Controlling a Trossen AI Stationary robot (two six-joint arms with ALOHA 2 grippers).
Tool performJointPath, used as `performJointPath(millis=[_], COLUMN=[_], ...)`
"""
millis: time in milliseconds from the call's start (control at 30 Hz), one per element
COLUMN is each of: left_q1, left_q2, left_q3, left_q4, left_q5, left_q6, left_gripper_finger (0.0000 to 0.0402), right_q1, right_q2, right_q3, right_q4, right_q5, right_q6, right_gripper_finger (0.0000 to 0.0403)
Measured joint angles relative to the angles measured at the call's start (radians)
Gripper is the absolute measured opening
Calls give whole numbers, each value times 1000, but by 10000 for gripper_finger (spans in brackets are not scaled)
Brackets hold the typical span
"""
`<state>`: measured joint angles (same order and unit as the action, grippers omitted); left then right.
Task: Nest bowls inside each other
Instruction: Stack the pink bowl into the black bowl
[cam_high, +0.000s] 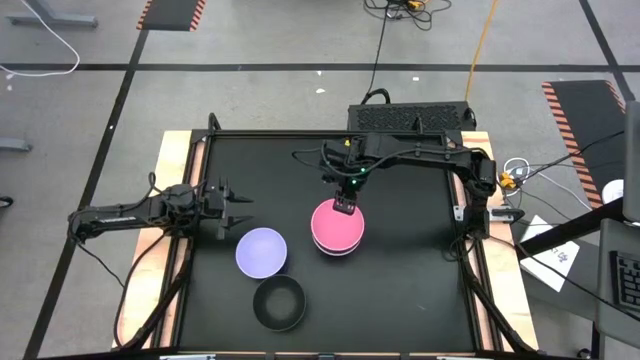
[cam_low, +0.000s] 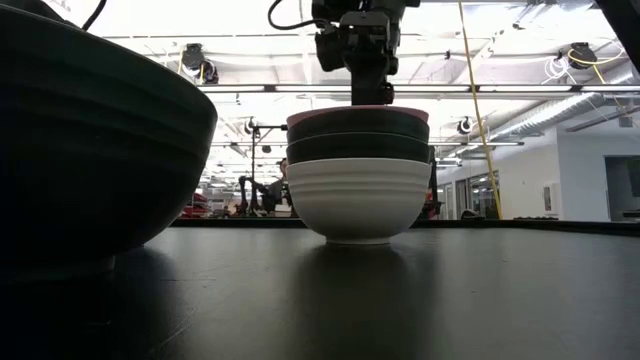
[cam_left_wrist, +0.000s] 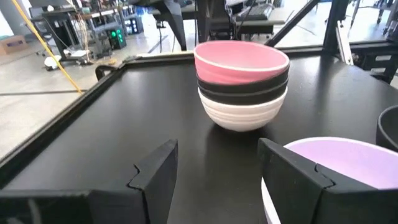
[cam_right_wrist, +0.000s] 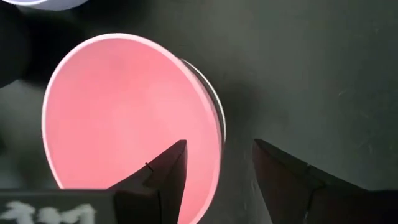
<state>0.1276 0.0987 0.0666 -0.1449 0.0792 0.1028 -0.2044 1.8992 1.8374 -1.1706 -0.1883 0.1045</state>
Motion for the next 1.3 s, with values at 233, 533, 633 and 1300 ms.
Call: performJointPath(millis=[233,533,633,1300], left_q1=[0,0,0,0], left_q2=[33,34,34,34], left_q3=[0,0,0,0], left_q4=[-1,-1,-1,0], left_q5=[1,1,1,1], left_q6=[-1,-2,-3,-3], left_gripper_finger=[225,225,225,225], right_q1=[3,3,3,-32], right_q2=[2,1,1,1], right_q3=[-36,-57,-58,-58], right_q4=[0,-13,-25,-94], right_q5=[-4,-3,-2,-105], right_q6=[19,7,-9,8], right_gripper_finger=[167,133,75,2])
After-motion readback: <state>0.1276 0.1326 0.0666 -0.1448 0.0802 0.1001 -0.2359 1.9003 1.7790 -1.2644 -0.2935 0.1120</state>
